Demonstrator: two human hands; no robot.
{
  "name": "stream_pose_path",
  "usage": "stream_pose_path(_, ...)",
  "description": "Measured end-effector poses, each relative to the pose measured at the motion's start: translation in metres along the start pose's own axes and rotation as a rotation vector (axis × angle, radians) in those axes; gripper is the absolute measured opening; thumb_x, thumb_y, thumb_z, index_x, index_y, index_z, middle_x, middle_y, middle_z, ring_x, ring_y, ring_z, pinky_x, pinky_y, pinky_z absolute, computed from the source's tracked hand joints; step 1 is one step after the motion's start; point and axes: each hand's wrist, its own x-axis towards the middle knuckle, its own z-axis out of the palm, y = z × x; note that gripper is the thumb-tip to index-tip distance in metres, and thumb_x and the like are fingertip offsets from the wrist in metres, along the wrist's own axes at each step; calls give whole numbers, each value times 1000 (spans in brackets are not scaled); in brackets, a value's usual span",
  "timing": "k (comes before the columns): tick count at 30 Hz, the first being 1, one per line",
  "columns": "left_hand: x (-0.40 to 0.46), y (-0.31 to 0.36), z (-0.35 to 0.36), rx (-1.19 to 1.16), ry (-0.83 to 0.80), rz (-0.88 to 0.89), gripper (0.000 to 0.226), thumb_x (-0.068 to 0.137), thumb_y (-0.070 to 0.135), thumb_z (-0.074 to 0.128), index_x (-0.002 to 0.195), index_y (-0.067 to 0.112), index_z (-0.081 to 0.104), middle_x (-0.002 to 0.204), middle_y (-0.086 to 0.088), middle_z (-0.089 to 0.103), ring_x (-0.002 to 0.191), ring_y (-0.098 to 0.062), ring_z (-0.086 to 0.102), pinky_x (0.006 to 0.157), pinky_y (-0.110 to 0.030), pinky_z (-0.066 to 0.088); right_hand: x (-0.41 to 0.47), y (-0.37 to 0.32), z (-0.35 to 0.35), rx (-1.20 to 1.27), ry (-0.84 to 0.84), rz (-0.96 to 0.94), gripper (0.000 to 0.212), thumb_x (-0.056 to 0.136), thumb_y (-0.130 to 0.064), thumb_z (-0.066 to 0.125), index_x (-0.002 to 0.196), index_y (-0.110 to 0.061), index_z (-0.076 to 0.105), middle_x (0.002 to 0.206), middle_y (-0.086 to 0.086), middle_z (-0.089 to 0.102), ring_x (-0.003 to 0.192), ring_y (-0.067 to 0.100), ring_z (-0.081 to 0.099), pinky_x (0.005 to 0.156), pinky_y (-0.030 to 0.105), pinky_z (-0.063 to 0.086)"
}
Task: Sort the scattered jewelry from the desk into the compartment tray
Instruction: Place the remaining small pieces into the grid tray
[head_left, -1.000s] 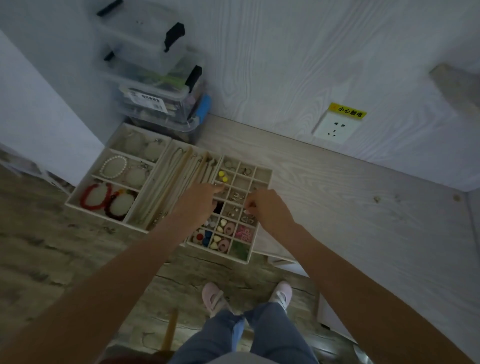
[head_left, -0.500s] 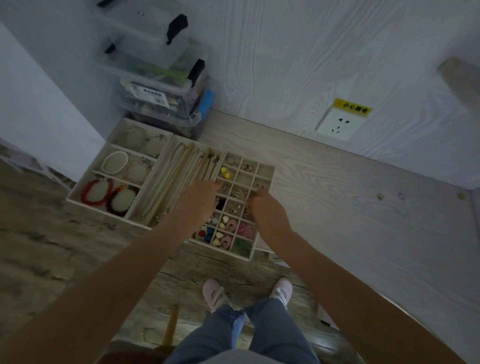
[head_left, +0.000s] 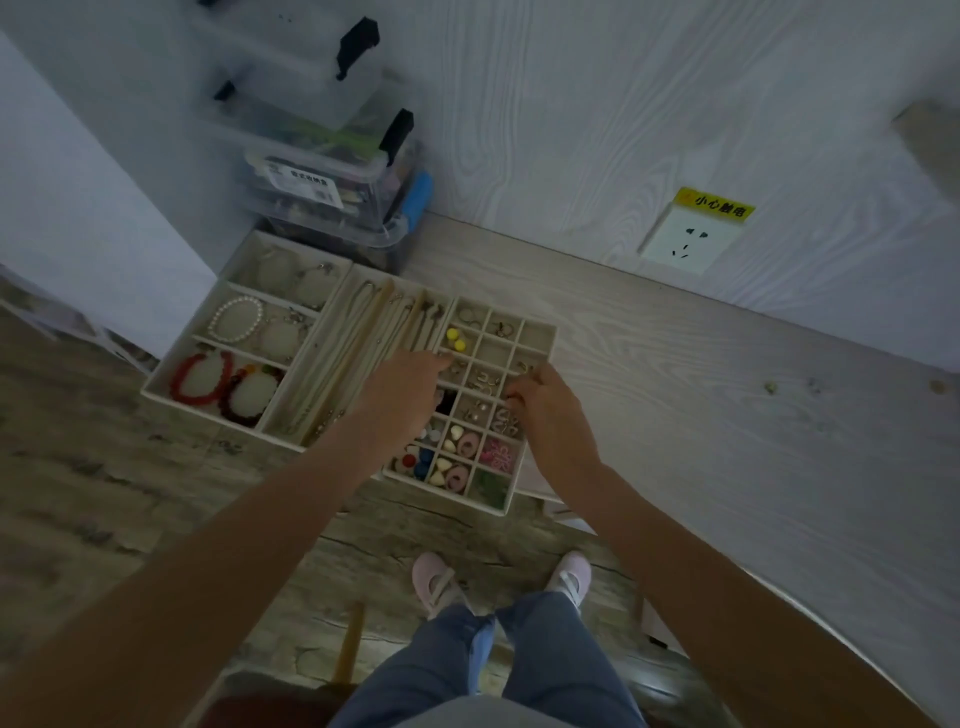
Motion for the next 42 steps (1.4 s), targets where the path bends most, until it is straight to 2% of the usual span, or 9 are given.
stream_pose_path(8, 1, 3, 2, 1, 4, -15, 54, 94, 0, 45, 140, 28, 41, 112, -10, 63, 50, -12, 48, 41, -22, 35, -1, 7, -13, -40, -185, -71, 21, 95, -9, 47, 103, -2, 66, 107, 13, 50, 92, 26, 53, 84, 38, 45)
stream_pose_path(14, 1, 0, 3, 70, -44, -24, 43, 96, 9, 46, 137, 20, 46, 116, -13, 59, 64, -15, 54, 57, -28, 48, 5, 7, -13, 28, -196, -30, 34, 95, -6, 45, 125, -6, 58, 113, 13, 50, 96, 26, 55, 80, 24, 39)
stream_pose_path(20, -1, 1, 5, 82, -33, -19, 45, 96, 8, 45, 140, 20, 43, 118, -13, 60, 66, -16, 51, 58, -26, 44, 5, 14, -15, 94, -122, -36, 31, 93, -1, 46, 117, -5, 64, 112, 17, 55, 99, 30, 57, 83, 24, 40)
stream_pose_path(23, 0, -1, 5, 89, -11, -9, 46, 97, 13, 44, 142, 22, 38, 98, -8, 61, 60, -13, 49, 49, -22, 37, 5, 15, -20, 250, -15, 51, 24, 91, -3, 53, 110, -5, 67, 107, 14, 61, 95, 23, 60, 82, 15, 38)
stream_pose_path(25, 0, -1, 3, 117, 7, 5, 50, 97, 15, 44, 145, 22, 32, 84, -4, 54, 53, -9, 42, 43, -20, 29, 6, 16, -23, 420, 39, 159, 19, 87, -2, 60, 101, -5, 71, 95, 7, 65, 80, 13, 61, 73, 8, 42)
stream_pose_path(29, 1, -3, 0, 147, -13, -8, 51, 98, 17, 44, 146, 21, 29, 83, -5, 50, 57, -13, 43, 45, -22, 31, 14, 19, -27, 771, 36, 310, 13, 82, 2, 65, 83, -8, 73, 65, -2, 66, 53, 2, 63, 61, 11, 52)
stream_pose_path(35, 6, -8, 0, 152, -28, 19, 45, 97, 18, 44, 142, 19, 39, 73, -1, 46, 54, -10, 40, 48, -22, 32, 17, 18, -32, 1285, -24, 476, 21, 87, 14, 52, 99, 4, 66, 80, 16, 66, 63, 13, 70, 68, 19, 58)
stream_pose_path(39, 11, -8, -3, 143, -53, 15, 38, 97, 18, 45, 134, 15, 50, 94, -9, 62, 69, -17, 53, 63, -29, 47, 17, 20, -30, 1382, -56, 481, 23, 87, 17, 49, 103, 9, 63, 86, 19, 65, 68, 16, 71, 69, 19, 58)
stream_pose_path(42, 17, -8, -5, 117, -35, 5, 29, 95, 17, 47, 120, 11, 60, 90, -9, 65, 71, -20, 60, 68, -33, 54, 18, 21, -29, 1390, -65, 496, 22, 86, 17, 49, 97, 6, 65, 86, 20, 65, 70, 18, 72, 69, 20, 58)
